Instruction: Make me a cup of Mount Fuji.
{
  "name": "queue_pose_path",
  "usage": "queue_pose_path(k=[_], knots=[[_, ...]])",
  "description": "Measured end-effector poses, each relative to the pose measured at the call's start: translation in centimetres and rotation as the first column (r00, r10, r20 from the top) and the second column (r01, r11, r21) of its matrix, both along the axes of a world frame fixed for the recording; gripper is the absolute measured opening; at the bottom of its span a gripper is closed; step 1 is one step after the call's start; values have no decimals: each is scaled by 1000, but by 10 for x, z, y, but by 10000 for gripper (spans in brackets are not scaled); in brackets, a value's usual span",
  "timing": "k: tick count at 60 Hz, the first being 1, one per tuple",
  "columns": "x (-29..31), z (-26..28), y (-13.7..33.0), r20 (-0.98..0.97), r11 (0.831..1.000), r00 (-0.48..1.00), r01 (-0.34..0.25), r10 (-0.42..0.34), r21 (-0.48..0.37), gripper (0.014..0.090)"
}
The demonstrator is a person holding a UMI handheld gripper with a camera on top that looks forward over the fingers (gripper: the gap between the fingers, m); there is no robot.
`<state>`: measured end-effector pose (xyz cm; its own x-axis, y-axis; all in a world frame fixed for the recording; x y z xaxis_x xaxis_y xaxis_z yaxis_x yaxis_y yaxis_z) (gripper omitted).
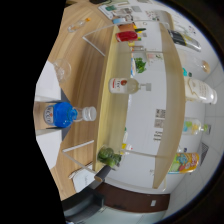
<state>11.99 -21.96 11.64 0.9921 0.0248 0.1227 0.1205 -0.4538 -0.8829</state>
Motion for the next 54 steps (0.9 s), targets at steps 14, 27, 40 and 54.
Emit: queue_pose_path(k=[14,27,40,54], knots=[[-4,-8,10,553,982,812,-172,187,-79,362],[-18,-2,23,868,919,365,-331,336,-216,363],[-11,5,33,932,877,-98,-317,348,-361,364],[-8,5,38,885,856,-303,-276,354,-436,361]])
